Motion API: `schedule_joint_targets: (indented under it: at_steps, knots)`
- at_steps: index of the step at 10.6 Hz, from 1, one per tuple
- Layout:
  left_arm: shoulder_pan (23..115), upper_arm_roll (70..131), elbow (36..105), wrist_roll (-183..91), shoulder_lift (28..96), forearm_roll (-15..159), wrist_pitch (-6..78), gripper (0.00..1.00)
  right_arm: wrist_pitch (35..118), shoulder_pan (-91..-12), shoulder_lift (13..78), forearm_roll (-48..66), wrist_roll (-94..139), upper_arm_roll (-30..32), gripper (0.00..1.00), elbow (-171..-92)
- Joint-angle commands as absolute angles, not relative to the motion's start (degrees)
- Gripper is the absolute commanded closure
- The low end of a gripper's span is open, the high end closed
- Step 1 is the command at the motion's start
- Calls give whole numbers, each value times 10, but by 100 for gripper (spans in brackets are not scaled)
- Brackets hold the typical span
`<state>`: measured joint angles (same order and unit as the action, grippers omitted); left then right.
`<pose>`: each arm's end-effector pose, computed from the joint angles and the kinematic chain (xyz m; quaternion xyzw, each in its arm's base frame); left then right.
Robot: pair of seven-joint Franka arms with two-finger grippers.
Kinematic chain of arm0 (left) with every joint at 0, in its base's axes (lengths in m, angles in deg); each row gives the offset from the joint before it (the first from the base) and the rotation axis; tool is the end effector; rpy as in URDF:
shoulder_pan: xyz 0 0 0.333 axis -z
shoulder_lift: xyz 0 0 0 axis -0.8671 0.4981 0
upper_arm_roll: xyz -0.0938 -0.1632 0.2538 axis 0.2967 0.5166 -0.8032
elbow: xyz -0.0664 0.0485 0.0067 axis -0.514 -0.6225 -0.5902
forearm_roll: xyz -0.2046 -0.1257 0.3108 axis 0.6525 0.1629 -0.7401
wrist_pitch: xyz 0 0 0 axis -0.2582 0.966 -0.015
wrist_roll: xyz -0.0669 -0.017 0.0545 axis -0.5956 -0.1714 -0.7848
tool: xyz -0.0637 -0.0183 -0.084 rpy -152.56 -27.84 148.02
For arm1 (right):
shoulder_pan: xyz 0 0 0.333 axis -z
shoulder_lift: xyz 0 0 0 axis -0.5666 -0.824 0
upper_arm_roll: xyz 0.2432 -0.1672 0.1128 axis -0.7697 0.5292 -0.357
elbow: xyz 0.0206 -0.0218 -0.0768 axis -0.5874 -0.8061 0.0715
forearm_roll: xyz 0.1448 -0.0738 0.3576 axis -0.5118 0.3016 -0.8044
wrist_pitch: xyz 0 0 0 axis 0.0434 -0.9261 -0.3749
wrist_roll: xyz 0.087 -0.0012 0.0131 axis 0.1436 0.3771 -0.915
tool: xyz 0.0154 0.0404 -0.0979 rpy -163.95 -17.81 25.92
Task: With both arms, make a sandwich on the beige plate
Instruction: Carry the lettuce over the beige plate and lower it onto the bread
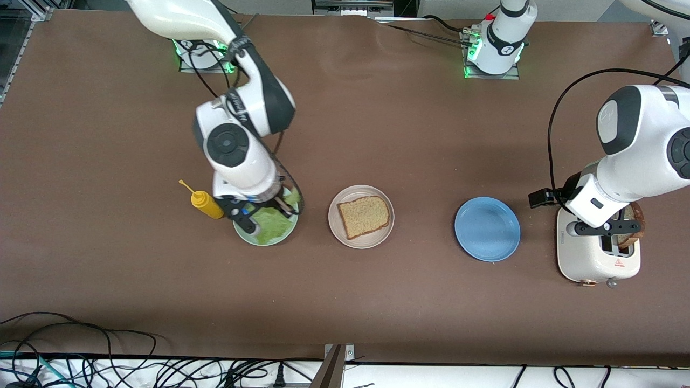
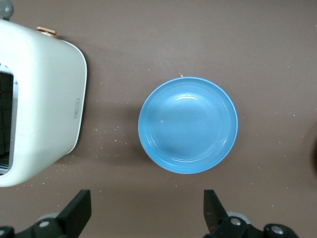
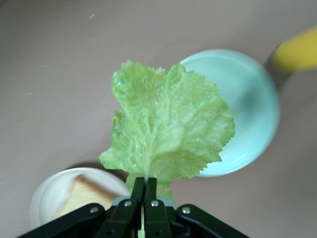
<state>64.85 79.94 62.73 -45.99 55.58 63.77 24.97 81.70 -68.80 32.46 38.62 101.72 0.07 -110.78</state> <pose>0.6454 -0.0320 0.4293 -0.9982 -0.0355 0.0481 0.0007 0.6302 0.3826 0.3565 -0.9160 0.3959 -0.0065 0.0644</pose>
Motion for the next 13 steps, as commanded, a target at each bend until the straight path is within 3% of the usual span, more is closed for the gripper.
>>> schedule_joint_targets:
  at_steps: [1, 4, 7, 13]
  knots:
    - [649, 801, 619, -462, 556, 619, 240, 0, 926, -705, 277, 324, 1107, 4, 100, -1082]
    - [649, 800, 619, -462, 556, 620, 240, 0, 1105, -705, 216, 225, 1167, -30, 100, -1066]
    - [649, 800, 620, -462, 556, 620, 240, 0, 1182, -716, 172, 220, 1213, -72, 100, -1047]
    - [647, 800, 620, -462, 556, 619, 240, 0, 1152, -761, 168, 263, 1212, -59, 100, -1085]
